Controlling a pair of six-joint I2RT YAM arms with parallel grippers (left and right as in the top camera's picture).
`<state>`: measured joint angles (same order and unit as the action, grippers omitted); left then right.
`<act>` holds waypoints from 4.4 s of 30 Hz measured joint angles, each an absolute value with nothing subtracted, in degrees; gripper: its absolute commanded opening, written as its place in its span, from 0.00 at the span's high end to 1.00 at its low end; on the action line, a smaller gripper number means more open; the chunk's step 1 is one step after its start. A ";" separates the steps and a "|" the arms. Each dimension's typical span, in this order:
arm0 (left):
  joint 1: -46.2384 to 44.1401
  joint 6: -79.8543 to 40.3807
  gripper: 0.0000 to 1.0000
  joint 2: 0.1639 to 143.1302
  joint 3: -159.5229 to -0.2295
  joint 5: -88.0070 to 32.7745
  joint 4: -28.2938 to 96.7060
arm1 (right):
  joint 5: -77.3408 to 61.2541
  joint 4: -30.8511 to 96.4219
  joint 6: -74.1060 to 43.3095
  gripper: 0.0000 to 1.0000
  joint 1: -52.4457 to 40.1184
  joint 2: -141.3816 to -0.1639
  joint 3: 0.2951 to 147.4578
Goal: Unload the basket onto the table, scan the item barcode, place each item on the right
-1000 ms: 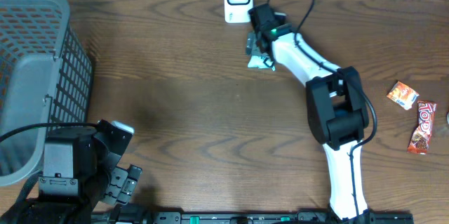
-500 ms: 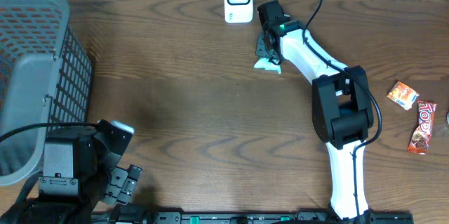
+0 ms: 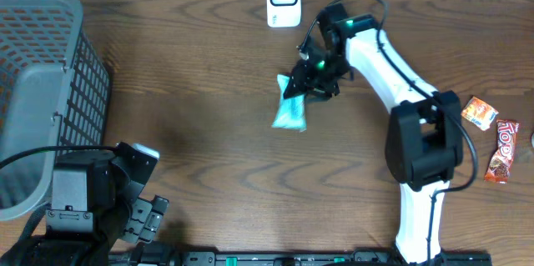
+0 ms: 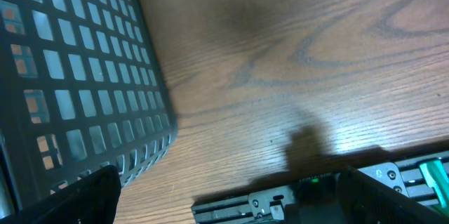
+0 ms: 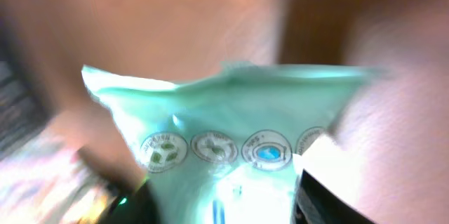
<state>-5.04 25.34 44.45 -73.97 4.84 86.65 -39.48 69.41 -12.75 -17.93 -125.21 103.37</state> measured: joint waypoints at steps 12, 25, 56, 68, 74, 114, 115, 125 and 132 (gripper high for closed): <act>-5.04 25.34 0.02 44.45 -73.97 4.84 86.65 | -45.71 74.35 1.28 0.22 -16.36 -124.40 103.33; -5.04 25.34 0.02 44.45 -73.97 4.84 86.63 | -9.34 67.40 0.82 0.01 -34.17 -124.40 103.33; -5.04 25.34 0.02 44.45 -73.97 4.84 86.65 | 26.61 65.71 -15.35 0.95 -51.07 -133.40 102.91; -5.04 25.34 0.02 44.45 -73.97 4.84 86.65 | 25.98 66.89 -15.81 0.99 -50.00 -132.57 103.11; -5.04 25.34 0.02 44.45 -73.97 4.84 86.65 | 4.69 67.68 -5.69 0.99 -43.64 -125.73 103.11; -5.04 25.34 0.02 44.45 -73.97 4.84 86.65 | -78.37 95.59 86.72 0.99 -8.91 -137.62 102.24; -5.04 25.34 0.02 44.45 -73.97 4.84 86.63 | -79.05 95.02 87.59 0.99 -8.91 -137.95 102.24; -5.04 25.34 0.02 44.45 -73.97 4.84 86.65 | -81.60 97.34 89.01 0.99 -8.67 -139.46 102.19; -5.04 25.34 0.02 44.45 -73.97 4.84 86.63 | -81.08 97.51 81.91 0.99 -7.16 -139.46 102.19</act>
<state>-5.04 25.34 44.45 -73.97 4.84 86.63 -81.08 97.51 81.91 -7.16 -139.46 102.19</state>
